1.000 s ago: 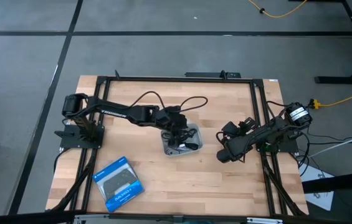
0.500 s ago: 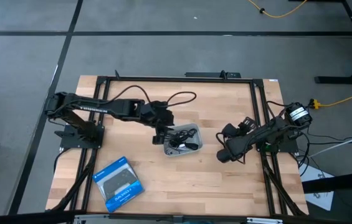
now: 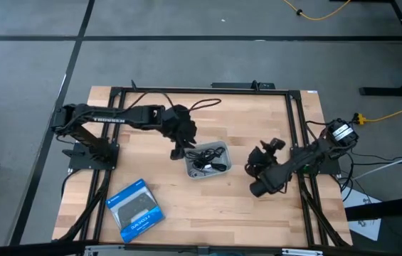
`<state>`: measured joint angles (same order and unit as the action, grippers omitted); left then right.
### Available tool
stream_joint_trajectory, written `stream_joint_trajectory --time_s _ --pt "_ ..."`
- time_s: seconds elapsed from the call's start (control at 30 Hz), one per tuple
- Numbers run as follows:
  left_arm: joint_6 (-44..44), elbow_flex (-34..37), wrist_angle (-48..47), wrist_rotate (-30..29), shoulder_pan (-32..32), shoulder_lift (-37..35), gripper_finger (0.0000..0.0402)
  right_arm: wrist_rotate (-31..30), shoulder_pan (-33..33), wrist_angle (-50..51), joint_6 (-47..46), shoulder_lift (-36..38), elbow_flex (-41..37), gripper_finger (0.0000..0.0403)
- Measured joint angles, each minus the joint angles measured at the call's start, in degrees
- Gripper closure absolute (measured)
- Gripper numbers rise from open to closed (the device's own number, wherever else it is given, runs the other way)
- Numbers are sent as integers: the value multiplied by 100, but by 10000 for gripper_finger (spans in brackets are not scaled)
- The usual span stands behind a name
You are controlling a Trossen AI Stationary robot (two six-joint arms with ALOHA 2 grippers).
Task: Pick and place USB-C Cables
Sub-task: Return to Home Position
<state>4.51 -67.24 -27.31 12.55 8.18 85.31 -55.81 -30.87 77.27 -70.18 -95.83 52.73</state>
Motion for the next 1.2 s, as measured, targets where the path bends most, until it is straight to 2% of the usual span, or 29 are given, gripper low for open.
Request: stream_joint_trajectory --time_s 0.17,0.27,0.37,0.5,0.63,0.73,0.83,0.9,1.07,1.2 --pt "-674 409 77 -767 360 -465 315 -27 25 8 -5 324 -3 244" --pt "-594 952 433 -891 407 -1077 315 -243 205 -44 -1 805 -4 244" --pt "-364 1808 1420 -612 457 -1867 315 -305 465 -141 129 1444 2 244" --pt "-234 3061 2908 160 730 -2800 315 -185 802 -515 725 2440 4 244" --pt "-461 4041 4174 780 1215 -3492 315 76 1026 -1512 1935 3438 4 244" --pt "-813 4539 4900 902 1543 -3875 315 283 1060 -2581 3197 4103 4 244" --pt "-897 4941 5403 913 1743 -4118 315 604 1038 -3368 4323 4737 6 244" --pt "-911 5157 5510 944 1832 -4177 315 866 1037 -3522 4706 5155 9 244" --pt "-1153 5445 5893 1056 2051 -4337 315 1280 1029 -3695 4839 6211 -342 244" --pt "-1221 5507 5945 1434 2145 -4391 315 1734 955 -4513 5186 7044 -1052 243"
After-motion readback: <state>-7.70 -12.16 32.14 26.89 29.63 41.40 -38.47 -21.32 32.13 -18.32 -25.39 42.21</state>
